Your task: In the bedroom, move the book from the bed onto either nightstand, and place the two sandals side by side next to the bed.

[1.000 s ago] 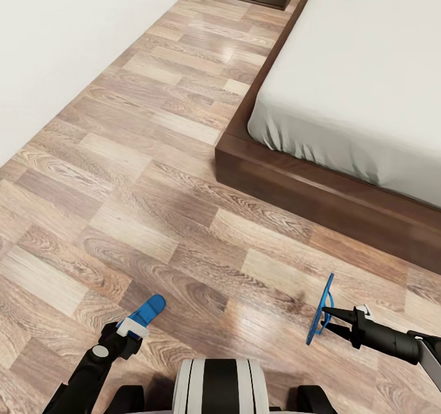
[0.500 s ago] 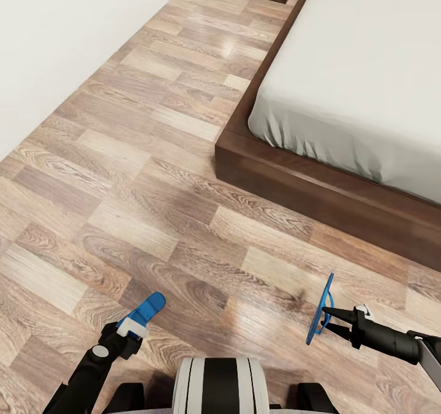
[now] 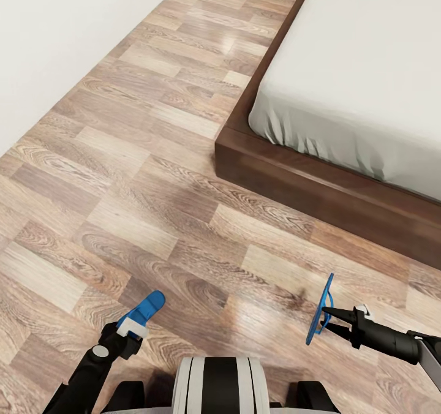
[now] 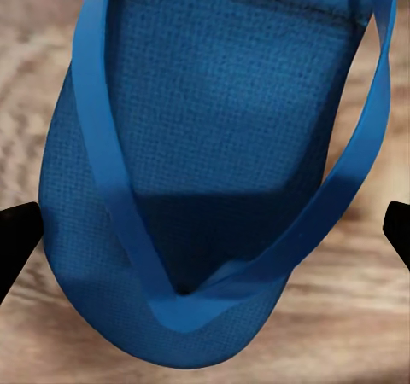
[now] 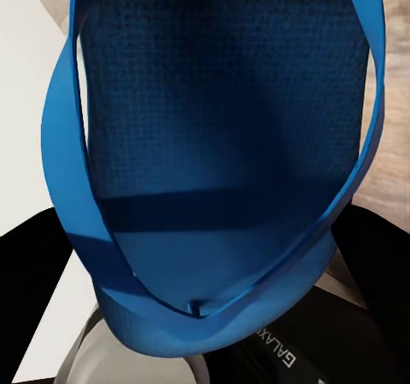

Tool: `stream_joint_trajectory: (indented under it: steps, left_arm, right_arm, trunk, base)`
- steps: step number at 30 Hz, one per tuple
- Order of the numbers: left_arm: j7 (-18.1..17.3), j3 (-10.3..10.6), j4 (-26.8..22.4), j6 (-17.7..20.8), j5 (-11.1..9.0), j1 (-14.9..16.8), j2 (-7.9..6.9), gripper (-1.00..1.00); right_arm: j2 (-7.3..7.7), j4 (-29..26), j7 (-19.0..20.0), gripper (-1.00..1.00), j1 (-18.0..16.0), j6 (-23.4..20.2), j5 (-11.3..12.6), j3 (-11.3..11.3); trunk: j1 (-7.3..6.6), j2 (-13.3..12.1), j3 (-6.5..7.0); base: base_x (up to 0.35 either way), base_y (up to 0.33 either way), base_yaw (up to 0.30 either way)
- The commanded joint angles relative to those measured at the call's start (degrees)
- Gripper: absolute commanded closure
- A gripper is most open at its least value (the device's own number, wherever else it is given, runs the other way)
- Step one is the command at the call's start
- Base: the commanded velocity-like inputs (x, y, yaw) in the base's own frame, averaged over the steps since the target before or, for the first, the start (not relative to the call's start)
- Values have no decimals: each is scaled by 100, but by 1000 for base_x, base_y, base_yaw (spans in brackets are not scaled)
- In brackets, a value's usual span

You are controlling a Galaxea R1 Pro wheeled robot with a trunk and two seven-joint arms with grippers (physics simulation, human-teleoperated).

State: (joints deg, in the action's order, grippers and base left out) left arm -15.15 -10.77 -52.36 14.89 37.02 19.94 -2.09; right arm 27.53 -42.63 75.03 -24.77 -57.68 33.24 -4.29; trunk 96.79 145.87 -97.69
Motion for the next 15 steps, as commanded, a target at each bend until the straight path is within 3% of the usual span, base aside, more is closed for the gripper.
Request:
stream_joint_trajectory:
  steps: [1, 6, 7, 15]
  left_arm:
    - [-47, -13, -11, 14, 50, 1, 2, -100]
    - [-49, -13, -11, 14, 51, 1, 0, -100]
    - [-49, -13, -11, 14, 51, 1, -1, 100]
    - [-50, -13, -11, 14, 51, 1, -2, 100]
  right_arm:
    - [0, 0, 10, 100, -2, -32, 7, -1]
    - [0, 0, 8, 100, -2, -32, 7, -1]
    - [0, 0, 9, 100, -2, -32, 7, -1]
    - [-1, 0, 8, 100, -2, -32, 7, -1]
  trunk:
    - [-1, 1, -3]
    - [-1, 1, -3]
    - [-1, 1, -3]
    - [-1, 1, -3]
  base:
    - [0, 0, 0]
    - [0, 0, 0]
    - [0, 0, 0]
    - [0, 0, 0]
